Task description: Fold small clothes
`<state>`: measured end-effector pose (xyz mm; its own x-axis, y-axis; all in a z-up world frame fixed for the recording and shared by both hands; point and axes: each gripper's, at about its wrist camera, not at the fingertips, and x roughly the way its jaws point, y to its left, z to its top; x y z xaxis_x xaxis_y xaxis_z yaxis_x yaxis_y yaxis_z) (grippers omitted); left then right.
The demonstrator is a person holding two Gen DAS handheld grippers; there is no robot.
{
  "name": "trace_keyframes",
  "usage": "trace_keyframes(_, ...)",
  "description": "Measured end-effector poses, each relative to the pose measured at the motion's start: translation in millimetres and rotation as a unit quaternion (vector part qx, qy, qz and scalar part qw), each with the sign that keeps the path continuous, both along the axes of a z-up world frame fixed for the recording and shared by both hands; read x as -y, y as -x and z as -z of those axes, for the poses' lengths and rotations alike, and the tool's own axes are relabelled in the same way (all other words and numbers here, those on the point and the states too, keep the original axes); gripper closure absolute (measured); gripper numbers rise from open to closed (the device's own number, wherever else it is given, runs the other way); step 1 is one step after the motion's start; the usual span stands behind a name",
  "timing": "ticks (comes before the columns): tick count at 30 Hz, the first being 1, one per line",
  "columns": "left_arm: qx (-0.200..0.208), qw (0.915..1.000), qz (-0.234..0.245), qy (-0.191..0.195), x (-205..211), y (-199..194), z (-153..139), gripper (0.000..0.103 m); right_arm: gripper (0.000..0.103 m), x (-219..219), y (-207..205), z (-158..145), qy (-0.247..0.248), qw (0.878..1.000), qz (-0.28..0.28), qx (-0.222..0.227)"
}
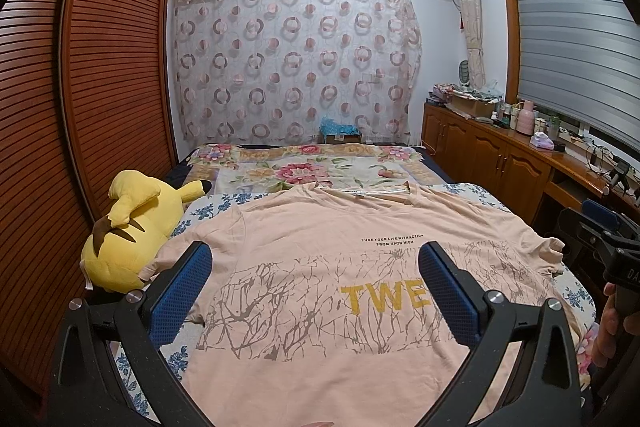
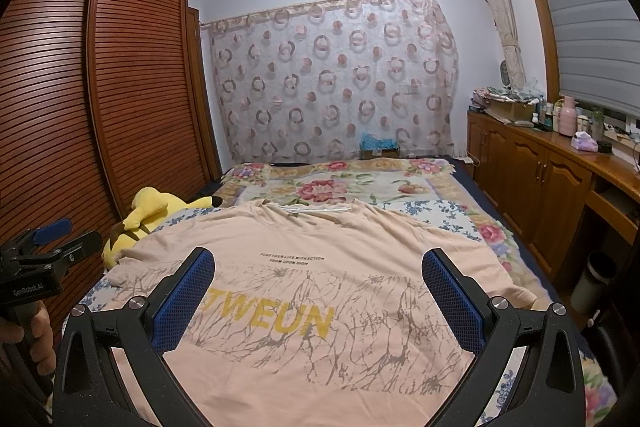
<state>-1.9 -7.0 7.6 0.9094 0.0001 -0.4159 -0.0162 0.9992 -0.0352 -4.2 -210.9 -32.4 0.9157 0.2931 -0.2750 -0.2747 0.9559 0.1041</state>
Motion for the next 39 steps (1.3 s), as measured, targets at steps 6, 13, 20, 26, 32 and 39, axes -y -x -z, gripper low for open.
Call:
trace_keyframes(6, 0.001, 1.0000, 0.000, -0.001, 1, 0, -2, 0.000, 0.000, 0, -1, 0, -0.001, 1.000, -0.001, 0.000)
trace_keyframes(13, 0.000, 1.0000, -0.001, -0.002, 1, 1, -3, 0.000, 0.000, -1, -2, 1, -0.001, 1.000, -0.003, 0.000)
trace_keyframes(20, -0.007, 1.0000, -0.004, 0.003, -11, 2, -23, 0.000, 0.000, -1, -3, 3, -0.003, 1.000, -0.006, -0.006)
trace_keyframes(26, -0.018, 0.9998, -0.011, 0.003, -24, -4, 4, 0.000, 0.000, -2, -7, 6, -0.001, 1.000, -0.014, -0.011)
trace_keyframes(32, -0.038, 0.9990, -0.025, 0.001, -44, -11, 20, 0.000, 0.000, -7, -13, 9, 0.007, 0.999, -0.026, -0.021)
trace_keyframes(39, -0.053, 0.9978, -0.040, -0.003, -68, -14, 30, 0.000, 0.000, -15, -19, 11, 0.018, 0.998, -0.044, -0.031)
